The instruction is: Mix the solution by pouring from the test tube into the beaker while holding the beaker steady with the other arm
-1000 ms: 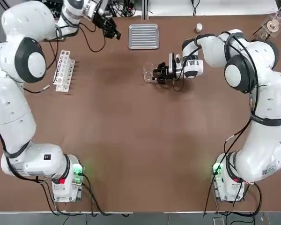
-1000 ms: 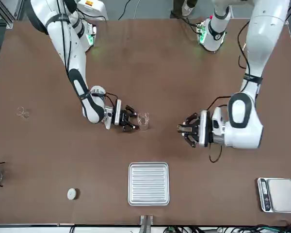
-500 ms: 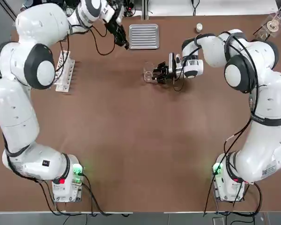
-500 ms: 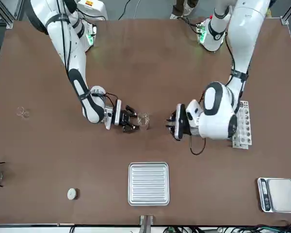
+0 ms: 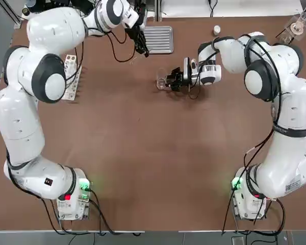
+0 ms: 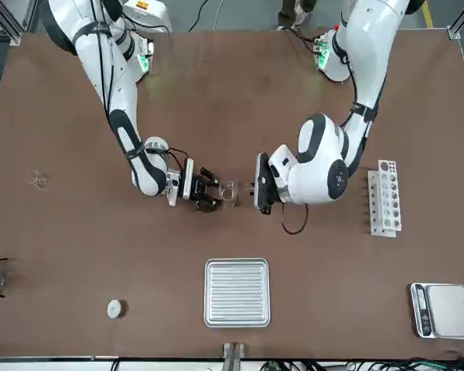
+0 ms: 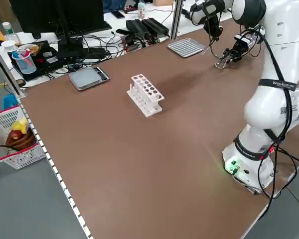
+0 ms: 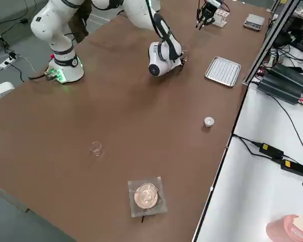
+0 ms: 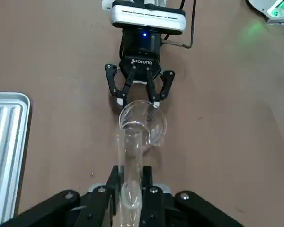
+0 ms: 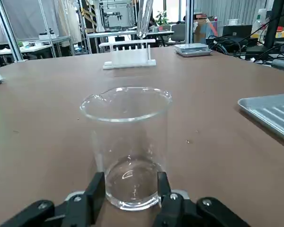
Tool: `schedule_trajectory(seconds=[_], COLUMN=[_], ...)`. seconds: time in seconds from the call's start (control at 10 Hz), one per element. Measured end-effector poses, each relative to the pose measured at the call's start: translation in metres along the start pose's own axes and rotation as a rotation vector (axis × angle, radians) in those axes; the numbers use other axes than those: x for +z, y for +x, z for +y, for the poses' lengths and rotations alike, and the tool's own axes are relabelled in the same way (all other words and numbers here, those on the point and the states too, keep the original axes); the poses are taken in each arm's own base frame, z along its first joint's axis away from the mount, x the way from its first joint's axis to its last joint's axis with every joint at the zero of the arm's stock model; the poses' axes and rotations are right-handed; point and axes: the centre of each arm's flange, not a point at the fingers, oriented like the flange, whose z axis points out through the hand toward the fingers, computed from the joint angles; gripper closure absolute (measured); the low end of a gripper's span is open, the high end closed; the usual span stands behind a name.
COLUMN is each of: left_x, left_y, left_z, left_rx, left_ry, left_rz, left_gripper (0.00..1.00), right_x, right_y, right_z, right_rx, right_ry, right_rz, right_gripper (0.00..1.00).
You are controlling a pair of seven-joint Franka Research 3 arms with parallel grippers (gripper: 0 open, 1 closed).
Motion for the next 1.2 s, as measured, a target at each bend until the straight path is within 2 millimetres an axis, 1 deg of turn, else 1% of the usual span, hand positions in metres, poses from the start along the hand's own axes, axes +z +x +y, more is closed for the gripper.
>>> schedule_trajectory(seconds=[0.2, 0.4, 0.8, 1.2], left_x=[0.017, 0.033, 0.053, 0.074], left_y=[0.008, 0.010, 0.014, 0.035], left_z=[0.002, 0.004, 0.009, 0.024], left_rx=[-0.023, -0.066, -0.058, -0.083], left_ry=[0.016, 0.026, 0.055, 0.090], left_rz=[-0.005, -0.047, -0.135, -0.229], left_gripper=[0.78, 0.78, 0.78, 0.78], right_x=[0.000, 0.000, 0.000, 0.001], right_y=[0.000, 0.000, 0.000, 0.000], right_z=[0.000, 0.000, 0.000, 0.000], right_rx=[0.000, 0.000, 0.000, 0.000], right_ry=[0.000, 0.000, 0.001, 0.001], right_rz=[0.000, 0.000, 0.001, 0.001], right_gripper=[0.48, 0.48, 0.48, 0.48])
